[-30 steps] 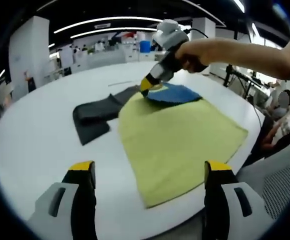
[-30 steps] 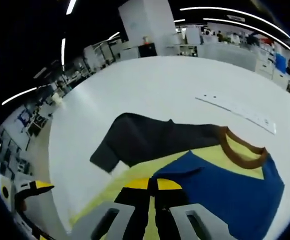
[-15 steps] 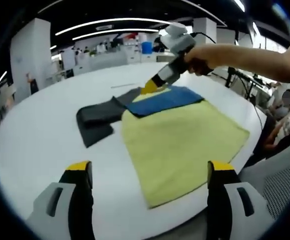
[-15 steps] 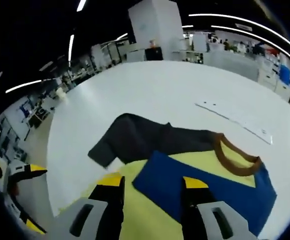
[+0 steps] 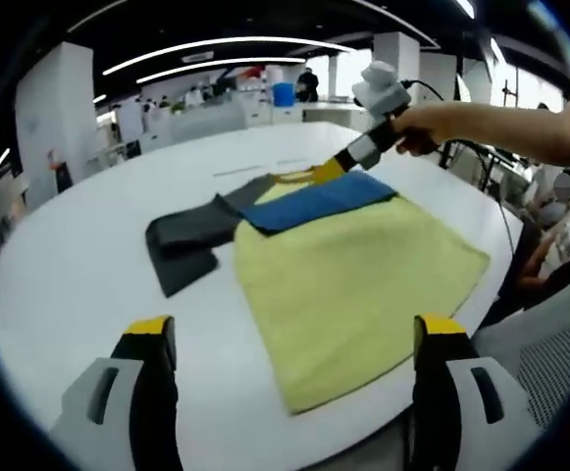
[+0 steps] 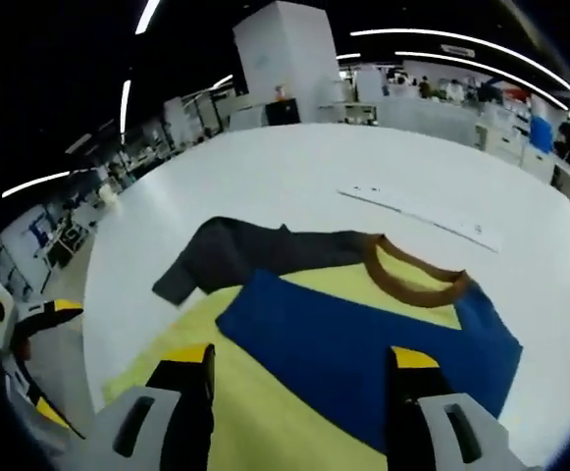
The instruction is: Fold the garment on the visible template until the final outline fits inside the template.
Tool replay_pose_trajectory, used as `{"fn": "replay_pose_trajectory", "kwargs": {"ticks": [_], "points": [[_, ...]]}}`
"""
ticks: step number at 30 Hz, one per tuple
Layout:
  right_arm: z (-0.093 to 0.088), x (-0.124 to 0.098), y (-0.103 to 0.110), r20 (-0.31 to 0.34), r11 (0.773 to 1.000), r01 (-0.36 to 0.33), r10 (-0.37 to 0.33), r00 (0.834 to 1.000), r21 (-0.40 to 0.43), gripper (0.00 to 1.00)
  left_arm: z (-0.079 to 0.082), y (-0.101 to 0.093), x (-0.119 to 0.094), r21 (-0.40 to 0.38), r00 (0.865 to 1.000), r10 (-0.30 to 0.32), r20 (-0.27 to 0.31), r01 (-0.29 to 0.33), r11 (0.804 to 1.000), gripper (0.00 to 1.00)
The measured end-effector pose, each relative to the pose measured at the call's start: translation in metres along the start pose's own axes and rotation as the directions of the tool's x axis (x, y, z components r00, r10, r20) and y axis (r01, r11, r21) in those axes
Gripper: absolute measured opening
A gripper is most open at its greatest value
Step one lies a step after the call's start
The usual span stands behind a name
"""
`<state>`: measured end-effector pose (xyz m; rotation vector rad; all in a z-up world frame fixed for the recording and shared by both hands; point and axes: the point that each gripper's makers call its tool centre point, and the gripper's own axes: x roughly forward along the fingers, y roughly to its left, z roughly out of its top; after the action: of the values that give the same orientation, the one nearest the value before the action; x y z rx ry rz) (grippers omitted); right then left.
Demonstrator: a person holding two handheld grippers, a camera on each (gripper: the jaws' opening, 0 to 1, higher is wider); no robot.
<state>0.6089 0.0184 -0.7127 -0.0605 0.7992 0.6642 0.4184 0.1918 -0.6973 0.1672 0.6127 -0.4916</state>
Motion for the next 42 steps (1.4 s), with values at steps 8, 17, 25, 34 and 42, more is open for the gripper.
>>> {"fn": "replay_pose_trajectory", "kwargs": {"ticks": [8,17,25,34,42], "points": [[-0.02,-0.025,-0.03,-0.012,1.0,0.017,-0.017,1.0,-0.009,0.71,0.003,-0.001,-0.001,0.007,1.0,-0.001,0.004,0.001,1.0,0.99],[-0.046,-0.047,-0.056,-0.039,0.999,0.033,-0.032,0.999,0.016,0.7,-0.001,-0.006,0.0,0.009,1.0,-0.009,-0.01,0.009,1.0,0.99],[-0.067,-0.057,-0.078,-0.049,0.997,0.073,-0.071,0.996,0.038,0.63,0.0,-0.008,0.001,0.009,1.0,-0.011,-0.013,0.011,1.0,0.99],[-0.092,-0.062,-0.1,-0.072,0.993,0.105,-0.101,0.992,0.055,0.47,-0.001,-0.013,0.001,0.015,1.0,-0.023,-0.019,0.023,1.0,0.98],[-0.106,-0.066,-0.112,-0.082,0.989,0.148,-0.147,0.986,0.007,0.21,0.001,-0.012,0.0,0.021,1.0,-0.007,-0.012,0.007,1.0,0.95]]}}
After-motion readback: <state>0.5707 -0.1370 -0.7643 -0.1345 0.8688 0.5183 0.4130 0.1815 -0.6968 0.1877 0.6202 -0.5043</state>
